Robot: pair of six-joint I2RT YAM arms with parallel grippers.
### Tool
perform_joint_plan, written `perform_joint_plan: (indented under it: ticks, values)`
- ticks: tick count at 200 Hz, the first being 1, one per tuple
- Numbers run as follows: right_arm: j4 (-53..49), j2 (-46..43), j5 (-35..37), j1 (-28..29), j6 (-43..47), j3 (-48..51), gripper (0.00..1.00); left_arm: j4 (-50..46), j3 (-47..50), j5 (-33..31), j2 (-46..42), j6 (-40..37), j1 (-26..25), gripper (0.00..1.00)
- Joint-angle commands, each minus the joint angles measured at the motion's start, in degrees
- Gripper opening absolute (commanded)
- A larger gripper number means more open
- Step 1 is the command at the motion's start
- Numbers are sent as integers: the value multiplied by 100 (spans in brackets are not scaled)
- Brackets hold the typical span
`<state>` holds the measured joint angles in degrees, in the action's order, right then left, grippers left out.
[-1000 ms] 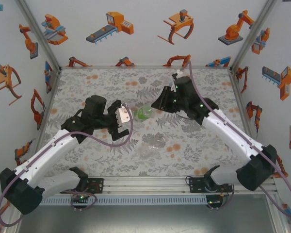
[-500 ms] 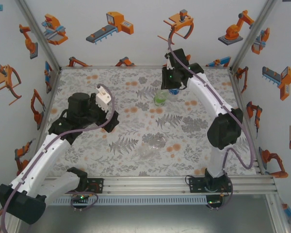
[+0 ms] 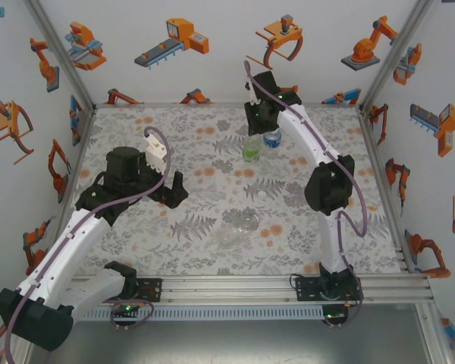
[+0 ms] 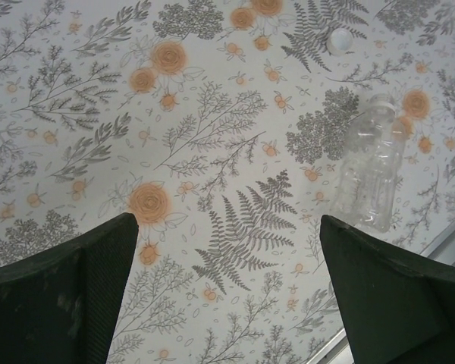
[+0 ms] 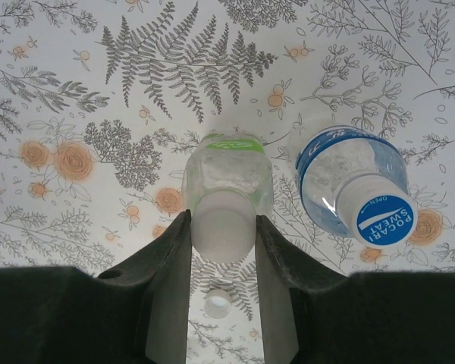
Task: Screw on the bottle caps
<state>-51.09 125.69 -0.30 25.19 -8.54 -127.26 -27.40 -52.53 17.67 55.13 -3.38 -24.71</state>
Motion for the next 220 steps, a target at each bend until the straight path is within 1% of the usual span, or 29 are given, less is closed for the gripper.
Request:
perform_joint_plan:
  ticks: [1,14,30,53,65,79,94,106,141,156,167,182,199,220]
  values:
    - [-52,104,139,-40,176,-133,4,189,189,328,-153,252,22,97]
    - [-12,124,186,-39,168,-109,6,187,208,352,-158,270,28,97]
    - [48,106,213,-39,170,-63,10,86,157,622,-91,148,19,97]
    - [159,55,193,-35,167,-18,15,35,74,750,69,167,4,97]
    - [194,31,168,-40,166,-27,23,7,24,713,174,187,-28,97]
    - [222,-7,170,-40,164,-19,35,-52,-83,660,320,241,-69,97]
    - [248,-44,148,-38,160,-18,43,-82,-170,501,455,341,-162,97]
    - [257,-79,135,-40,160,-31,47,-82,-220,391,530,371,-256,97]
    - [230,-274,117,-40,111,-4,53,-231,-391,-84,767,378,-607,97]
    - [261,-449,70,-38,84,100,55,-346,-506,-120,910,464,-700,98]
    - [320,-589,2,-40,50,218,56,-353,-562,-106,1012,615,-735,100]
    - [384,-809,-135,-38,25,419,60,-239,-561,-158,1151,849,-850,97]
    - [451,-1090,-235,-40,-56,735,65,-4,-460,-447,1300,1216,-1026,96]
    - [458,-1499,-280,-40,-310,1203,70,119,-405,-747,1543,1470,-1299,95]
